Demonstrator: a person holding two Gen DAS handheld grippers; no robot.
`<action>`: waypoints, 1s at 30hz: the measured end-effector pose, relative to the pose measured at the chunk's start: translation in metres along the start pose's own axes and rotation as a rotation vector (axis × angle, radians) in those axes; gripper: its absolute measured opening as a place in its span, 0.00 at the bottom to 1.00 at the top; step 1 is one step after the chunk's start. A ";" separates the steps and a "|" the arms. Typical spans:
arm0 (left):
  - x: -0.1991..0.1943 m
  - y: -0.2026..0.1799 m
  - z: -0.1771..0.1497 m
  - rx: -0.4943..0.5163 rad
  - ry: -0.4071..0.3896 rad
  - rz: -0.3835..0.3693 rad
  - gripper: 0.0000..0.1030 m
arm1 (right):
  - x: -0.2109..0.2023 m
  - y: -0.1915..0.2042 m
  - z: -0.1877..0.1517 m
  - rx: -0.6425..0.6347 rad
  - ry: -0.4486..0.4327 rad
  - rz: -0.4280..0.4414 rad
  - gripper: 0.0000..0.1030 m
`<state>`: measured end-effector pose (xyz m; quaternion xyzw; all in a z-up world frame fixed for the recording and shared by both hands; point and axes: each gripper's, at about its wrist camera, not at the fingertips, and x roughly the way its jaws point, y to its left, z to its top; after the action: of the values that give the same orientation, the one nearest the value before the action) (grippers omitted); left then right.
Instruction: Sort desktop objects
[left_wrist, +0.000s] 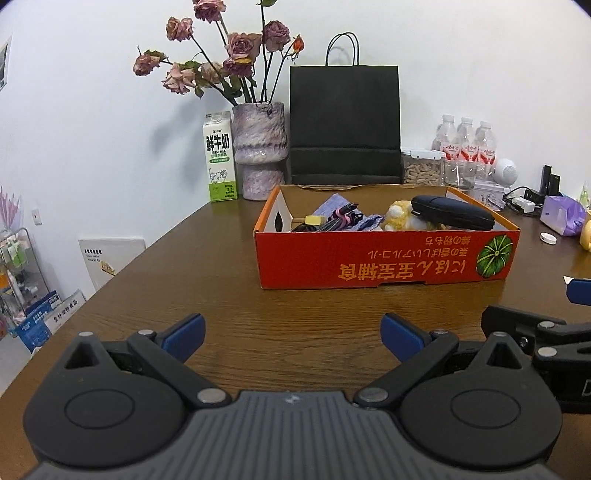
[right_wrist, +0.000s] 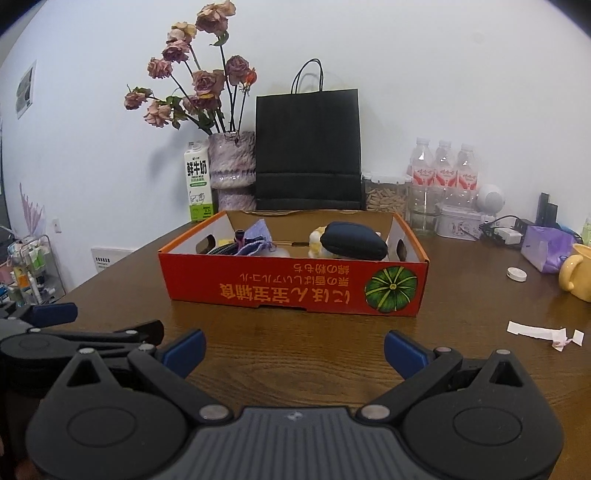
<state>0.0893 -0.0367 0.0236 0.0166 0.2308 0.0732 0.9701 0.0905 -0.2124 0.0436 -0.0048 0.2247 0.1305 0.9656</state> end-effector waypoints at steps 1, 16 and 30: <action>-0.002 -0.001 0.000 0.003 -0.001 0.001 1.00 | -0.002 0.000 0.000 0.000 0.000 -0.002 1.00; -0.014 -0.005 0.002 0.024 -0.003 0.013 1.00 | -0.015 -0.003 -0.001 0.003 0.001 -0.008 1.00; -0.016 -0.005 0.002 0.024 -0.003 0.015 1.00 | -0.019 -0.002 -0.001 0.000 0.000 -0.012 1.00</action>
<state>0.0763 -0.0440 0.0321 0.0303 0.2301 0.0779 0.9696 0.0742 -0.2189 0.0509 -0.0063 0.2247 0.1249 0.9664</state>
